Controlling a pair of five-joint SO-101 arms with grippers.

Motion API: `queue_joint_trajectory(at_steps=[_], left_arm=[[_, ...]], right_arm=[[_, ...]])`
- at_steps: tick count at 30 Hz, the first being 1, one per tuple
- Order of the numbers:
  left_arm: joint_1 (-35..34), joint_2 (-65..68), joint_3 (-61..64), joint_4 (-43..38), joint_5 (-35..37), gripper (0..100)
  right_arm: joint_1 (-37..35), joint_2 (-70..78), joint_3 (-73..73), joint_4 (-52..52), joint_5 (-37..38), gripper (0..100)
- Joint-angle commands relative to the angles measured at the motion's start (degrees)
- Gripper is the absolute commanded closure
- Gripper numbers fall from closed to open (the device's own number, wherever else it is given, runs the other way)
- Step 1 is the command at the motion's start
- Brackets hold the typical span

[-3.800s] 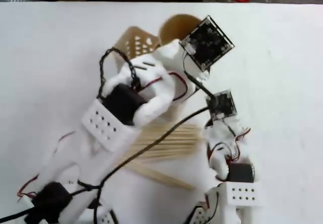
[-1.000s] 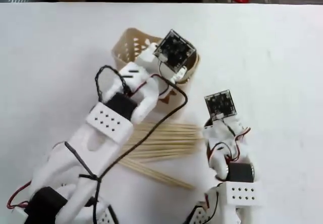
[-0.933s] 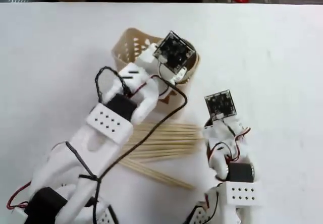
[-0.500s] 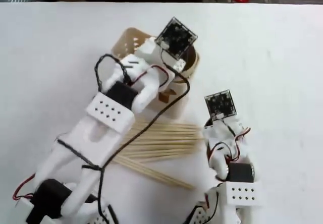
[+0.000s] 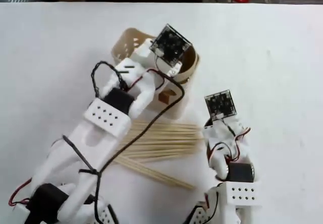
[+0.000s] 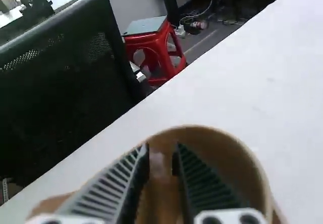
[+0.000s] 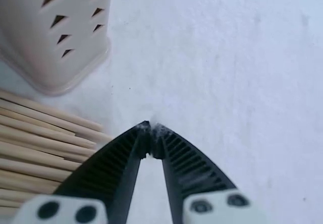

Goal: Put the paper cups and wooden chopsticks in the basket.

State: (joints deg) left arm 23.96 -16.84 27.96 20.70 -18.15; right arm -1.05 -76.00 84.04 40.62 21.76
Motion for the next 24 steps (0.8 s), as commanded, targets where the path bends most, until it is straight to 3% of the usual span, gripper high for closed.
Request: queue_joint_trajectory(at_steps=[1, 12, 24], left_arm=[[-0.66, 0.31, -5.45, 4.04, -2.11, 90], [-3.03, 0.31, -33.23, 25.67, -2.11, 90], [-4.62, -2.33, -49.85, 48.35, -2.11, 90]], right_arm=[[0.31, -0.75, -0.35, -1.27, 0.88, 97.8], [0.31, -0.75, -0.35, -1.27, 0.88, 97.8], [0.31, -0.75, -0.35, -1.27, 0.88, 97.8]])
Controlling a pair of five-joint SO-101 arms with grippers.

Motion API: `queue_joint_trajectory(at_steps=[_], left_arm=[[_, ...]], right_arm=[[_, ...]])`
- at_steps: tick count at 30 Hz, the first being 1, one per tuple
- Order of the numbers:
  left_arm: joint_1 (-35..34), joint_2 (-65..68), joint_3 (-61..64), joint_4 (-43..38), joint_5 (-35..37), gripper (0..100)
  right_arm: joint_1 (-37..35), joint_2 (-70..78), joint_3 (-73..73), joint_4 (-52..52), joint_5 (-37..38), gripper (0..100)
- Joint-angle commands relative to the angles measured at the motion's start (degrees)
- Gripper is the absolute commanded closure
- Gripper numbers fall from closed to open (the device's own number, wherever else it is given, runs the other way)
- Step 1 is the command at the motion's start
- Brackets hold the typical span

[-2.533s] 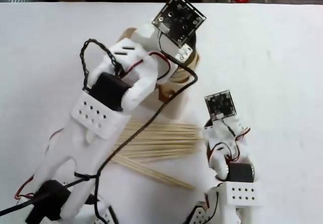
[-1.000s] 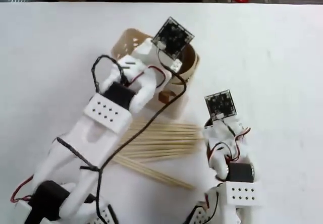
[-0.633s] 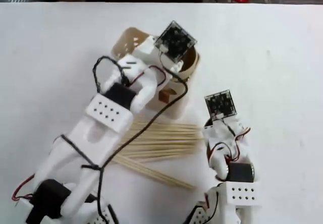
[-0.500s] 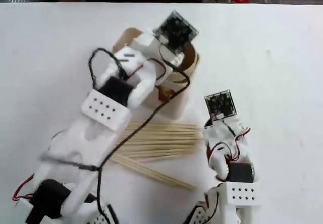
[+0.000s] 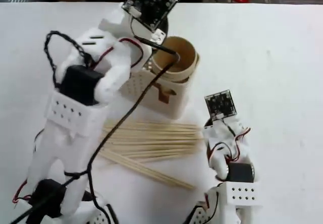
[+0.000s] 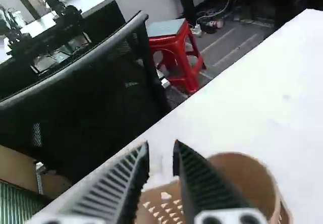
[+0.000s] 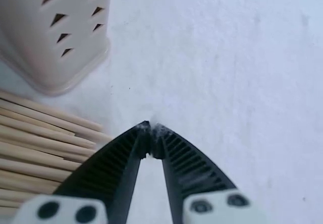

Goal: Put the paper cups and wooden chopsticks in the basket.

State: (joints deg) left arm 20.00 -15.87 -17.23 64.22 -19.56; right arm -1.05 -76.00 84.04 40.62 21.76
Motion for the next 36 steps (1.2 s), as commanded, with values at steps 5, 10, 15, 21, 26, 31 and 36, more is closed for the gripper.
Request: queue_joint_trajectory(at_steps=[5, 10, 15, 21, 26, 31, 36], left_arm=[[-0.75, -10.95, -3.69, 10.9, -1.14, 90], [-2.15, -17.89, 7.65, 10.73, -1.32, 90], [-13.85, -23.08, 24.97, -0.88, -0.62, 90], [-27.03, -27.3, 48.97, -16.97, 21.01, 90], [-28.18, -27.74, 68.92, -36.13, 25.32, 90], [-31.78, -27.56, 77.89, -47.21, 25.23, 90], [-29.23, -27.56, 82.02, -52.75, 25.23, 90]], right_arm=[[0.31, -0.75, -0.26, -1.27, 0.88, 97.8], [0.22, -0.75, 0.88, -2.86, 0.97, 97.8], [0.31, -0.75, 1.32, -3.65, 0.97, 97.8], [0.66, -0.75, 1.14, -3.56, 0.97, 97.8], [0.75, -0.4, 0.79, -3.47, 0.97, 97.8], [3.03, -0.22, -5.98, 3.56, 1.05, 97.7], [4.26, -0.22, -13.63, 6.99, 0.97, 97.7]])
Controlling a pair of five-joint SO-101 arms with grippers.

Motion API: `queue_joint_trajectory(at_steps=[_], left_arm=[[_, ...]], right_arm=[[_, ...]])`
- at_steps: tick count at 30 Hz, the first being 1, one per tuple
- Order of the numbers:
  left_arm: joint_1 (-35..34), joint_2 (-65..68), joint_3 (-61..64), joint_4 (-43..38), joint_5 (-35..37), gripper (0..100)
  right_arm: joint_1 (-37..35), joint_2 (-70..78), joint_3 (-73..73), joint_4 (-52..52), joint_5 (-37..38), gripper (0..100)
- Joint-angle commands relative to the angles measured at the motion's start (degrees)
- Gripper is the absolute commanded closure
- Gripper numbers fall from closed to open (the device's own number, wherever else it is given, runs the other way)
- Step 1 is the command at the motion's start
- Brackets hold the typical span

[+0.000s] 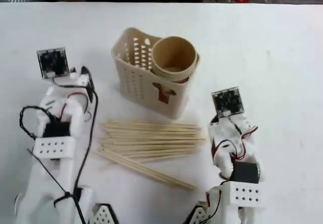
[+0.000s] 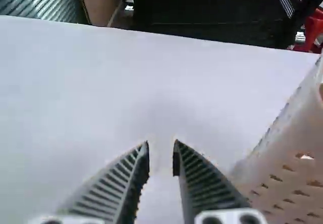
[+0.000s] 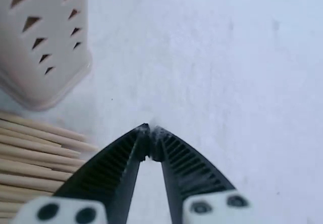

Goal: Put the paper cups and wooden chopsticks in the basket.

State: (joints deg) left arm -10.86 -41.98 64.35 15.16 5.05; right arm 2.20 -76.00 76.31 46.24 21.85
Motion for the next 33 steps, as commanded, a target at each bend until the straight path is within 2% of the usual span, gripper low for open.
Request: queue_joint_trajectory(at_steps=[1, 7, 13, 19, 23, 28, 33], left_arm=[[2.51, -1.45, 0.88, -4.04, 0.62, 90], [4.26, -1.45, 1.49, -3.96, 0.53, 90], [4.09, -1.45, 1.58, -4.04, 0.53, 90], [4.09, -1.45, 1.58, -4.04, 0.44, 90], [4.44, -1.45, 1.58, -4.04, 0.44, 90], [4.53, -1.45, 1.58, -4.04, 0.44, 90], [4.53, -1.45, 1.49, -4.04, 0.44, 90]], right_arm=[[1.1, -0.22, -7.82, 2.33, 0.88, 97.7], [0.84, 1.45, -21.1, 7.96, 0.44, 97.7], [-0.4, 18.15, -35.43, 11.21, -2.02, 97.1], [-7.08, 37.93, -54.07, 18.51, -5.89, 81.0], [-12.88, 48.4, -67.69, 23.43, -8.09, 79.3], [-14.02, 57.45, -82.37, 25.27, -18.9, 79.1], [-14.55, 61.85, -90.11, 26.86, -25.76, 79.1]])
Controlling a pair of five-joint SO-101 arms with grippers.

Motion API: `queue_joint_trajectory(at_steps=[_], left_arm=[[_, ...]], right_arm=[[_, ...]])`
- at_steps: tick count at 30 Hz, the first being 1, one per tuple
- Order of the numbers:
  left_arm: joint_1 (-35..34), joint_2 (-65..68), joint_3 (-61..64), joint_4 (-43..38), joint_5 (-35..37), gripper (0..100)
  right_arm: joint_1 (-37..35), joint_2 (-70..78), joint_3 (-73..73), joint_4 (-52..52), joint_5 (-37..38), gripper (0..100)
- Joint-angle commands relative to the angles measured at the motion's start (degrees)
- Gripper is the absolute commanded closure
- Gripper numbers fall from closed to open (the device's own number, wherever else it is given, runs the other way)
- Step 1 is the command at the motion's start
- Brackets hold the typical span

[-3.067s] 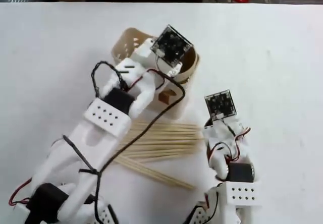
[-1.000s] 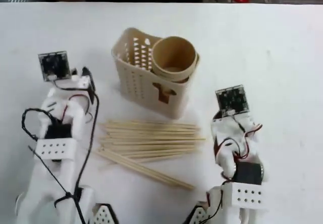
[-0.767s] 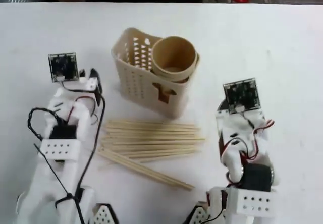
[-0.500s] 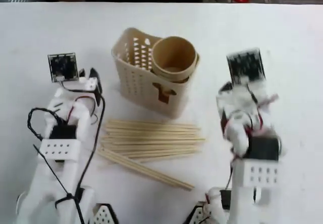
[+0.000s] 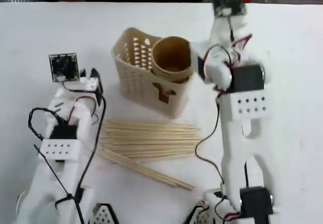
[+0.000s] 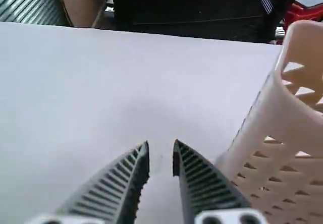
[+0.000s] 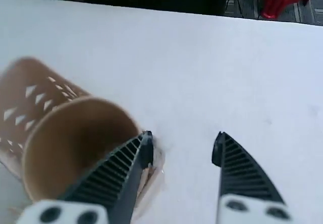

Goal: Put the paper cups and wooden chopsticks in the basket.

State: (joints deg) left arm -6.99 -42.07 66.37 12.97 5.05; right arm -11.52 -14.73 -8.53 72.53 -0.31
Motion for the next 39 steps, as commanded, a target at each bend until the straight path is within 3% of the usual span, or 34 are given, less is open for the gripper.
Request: queue_joint_trajectory(at_steps=[1, 23, 31, 39], left_arm=[[0.66, -1.36, -0.53, -1.85, 0.44, 90], [0.66, -1.36, -0.62, -1.85, 0.44, 90], [0.66, -1.36, -0.62, -1.85, 0.44, 90], [0.66, -1.36, -0.62, -1.85, 0.44, 90]], right_arm=[[-0.84, 1.1, -5.54, 0.4, -4.92, 79.0], [-0.22, 25.98, -5.45, 2.59, -5.89, 79.3], [1.27, 19.65, -5.89, 2.59, -5.89, 79.1], [4.35, 0.75, -5.89, 9.01, -5.19, 79.1]])
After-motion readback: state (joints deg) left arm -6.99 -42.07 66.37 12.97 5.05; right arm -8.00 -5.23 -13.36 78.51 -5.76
